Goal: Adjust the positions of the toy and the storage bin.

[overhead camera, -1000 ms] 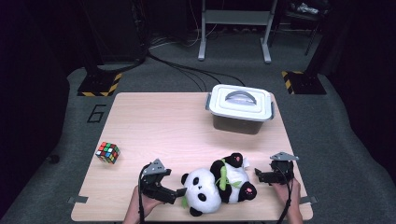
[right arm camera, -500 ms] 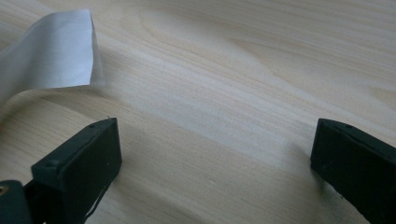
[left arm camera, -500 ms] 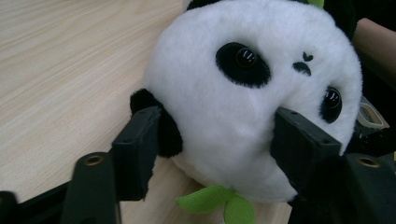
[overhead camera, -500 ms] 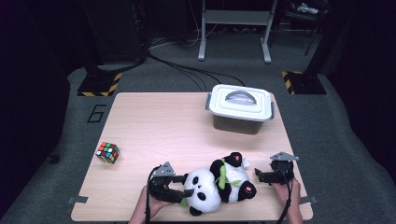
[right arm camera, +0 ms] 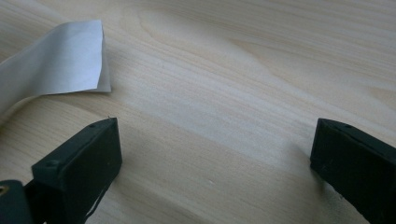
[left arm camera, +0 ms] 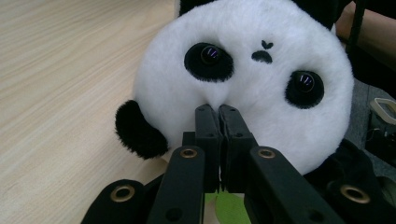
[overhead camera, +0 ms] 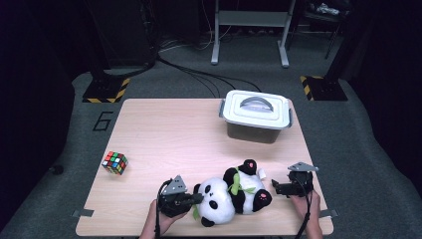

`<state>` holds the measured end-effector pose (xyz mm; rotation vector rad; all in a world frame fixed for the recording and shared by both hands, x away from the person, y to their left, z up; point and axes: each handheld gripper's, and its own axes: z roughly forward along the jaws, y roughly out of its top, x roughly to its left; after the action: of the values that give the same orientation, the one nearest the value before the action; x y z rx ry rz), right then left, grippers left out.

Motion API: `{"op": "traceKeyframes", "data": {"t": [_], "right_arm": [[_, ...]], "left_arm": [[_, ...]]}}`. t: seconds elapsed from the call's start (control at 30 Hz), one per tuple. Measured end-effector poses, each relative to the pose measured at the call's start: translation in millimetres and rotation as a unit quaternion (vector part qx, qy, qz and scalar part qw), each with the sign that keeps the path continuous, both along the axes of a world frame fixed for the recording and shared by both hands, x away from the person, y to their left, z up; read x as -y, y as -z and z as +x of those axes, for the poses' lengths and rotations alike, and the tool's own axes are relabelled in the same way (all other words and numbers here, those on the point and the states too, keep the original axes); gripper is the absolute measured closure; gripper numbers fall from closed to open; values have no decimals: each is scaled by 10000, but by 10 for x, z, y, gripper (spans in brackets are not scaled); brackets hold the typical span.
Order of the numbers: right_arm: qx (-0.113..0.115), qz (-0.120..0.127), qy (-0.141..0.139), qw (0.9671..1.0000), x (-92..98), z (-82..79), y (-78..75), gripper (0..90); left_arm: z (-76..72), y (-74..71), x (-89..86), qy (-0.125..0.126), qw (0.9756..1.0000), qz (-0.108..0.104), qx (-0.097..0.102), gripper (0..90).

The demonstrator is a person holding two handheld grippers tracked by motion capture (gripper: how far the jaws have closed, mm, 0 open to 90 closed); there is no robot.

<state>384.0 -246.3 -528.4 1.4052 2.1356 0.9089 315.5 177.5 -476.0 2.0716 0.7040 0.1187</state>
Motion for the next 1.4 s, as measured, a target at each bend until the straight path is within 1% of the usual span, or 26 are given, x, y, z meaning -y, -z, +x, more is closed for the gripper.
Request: {"op": "traceKeyframes", "data": {"t": [0.07, 0.1, 0.23, 0.3, 0.33, 0.37, 0.4, 0.43, 0.5, 0.53, 0.6, 0.7, 0.77, 0.83, 0.9, 0.97, 1.0, 1.07, 1.1, 1.17, 1.2, 1.23, 1.27, 1.3, 1.33, 1.4], "right_arm": [[1, 0, 1, 10000, 0, 0, 0, 13], [1, 1, 2, 10000, 0, 0, 0, 13], [2, 0, 7, 10000, 0, -1, 0, 14], [2, 1, 5, 10000, 1, 0, 0, 14], [1, 1, 6, 10000, 1, -1, 0, 14], [3, 2, 7, 10000, 1, -1, 0, 14], [2, 3, 8, 10000, 1, -1, 0, 14], [4, 3, 5, 10000, 1, -1, 0, 14], [2, 4, 7, 10000, 1, -1, 0, 14], [0, 8, 6, 10000, 1, -1, 0, 14], [-1, 8, 5, 10000, 2, 0, 0, 14], [1, 7, 5, 10000, 2, 0, 0, 14], [-1, 10, 6, 10000, 2, 0, -1, 15], [0, 11, 7, 10000, 2, -1, 0, 15], [1, 9, 7, 10000, 2, -1, 0, 15], [1, 7, 10, 10000, 1, -1, 0, 15], [1, 7, 10, 10000, 1, -1, 0, 15], [1, 7, 10, 10000, 1, -1, 0, 15], [1, 7, 10, 10000, 1, -1, 0, 15], [1, 7, 10, 10000, 1, -1, 0, 15], [1, 8, 12, 10000, 1, -2, 0, 15], [3, 7, 12, 10000, 1, -1, 0, 15], [2, 6, 13, 10000, 1, -1, 0, 15], [1, 8, 15, 10000, 1, -1, 0, 15], [2, 8, 16, 10000, 2, -1, 0, 15], [4, 3, 13, 10000, 2, 0, 0, 15]], "left_arm": [[-7, -9, 6, -29, 10000, -18, 16, 887], [-5, -22, -1, -9, 10000, 16, 70, 889], [14, -41, -18, 43, 9999, 45, 113, 893], [42, -50, -39, 81, 9999, 45, 95, 894], [53, -50, -46, 55, 9999, 50, 113, 894], [63, -50, -52, 35, 10000, 9, 90, 895], [82, -59, -68, 67, 9999, 63, 101, 895], [92, -62, -74, 40, 9999, 49, 108, 895], [117, -78, -94, 39, 9998, 119, 138, 896], [127, -81, -101, 17, 9999, 88, 136, 896], [159, -98, -134, 40, 9997, 180, 142, 896], [200, -105, -184, -45, 9996, 217, 152, 896], [234, -115, -234, -84, 9994, 275, 194, 897], [262, -120, -288, -134, 9994, 268, 156, 896], [294, -121, -344, -202, 9992, 269, 209, 896], [329, -140, -417, -201, 9988, 374, 232, 896], [348, -140, -453, -244, 9988, 364, 239, 896], [395, -150, -539, -311, 9984, 420, 219, 896], [420, -146, -582, -393, 9982, 392, 238, 896], [465, -156, -671, -498, 9974, 468, 222, 895], [488, -163, -716, -504, 9972, 510, 196, 895], [497, -161, -742, -579, 9970, 474, 175, 894], [505, -154, -757, -614, 9969, 456, 196, 892], [501, -159, -766, -632, 9970, 443, 115, 886], [498, -165, -768, -700, 9966, 425, 87, 856], [478, -185, -758, -798, 9957, 472, 31, 763]]}}
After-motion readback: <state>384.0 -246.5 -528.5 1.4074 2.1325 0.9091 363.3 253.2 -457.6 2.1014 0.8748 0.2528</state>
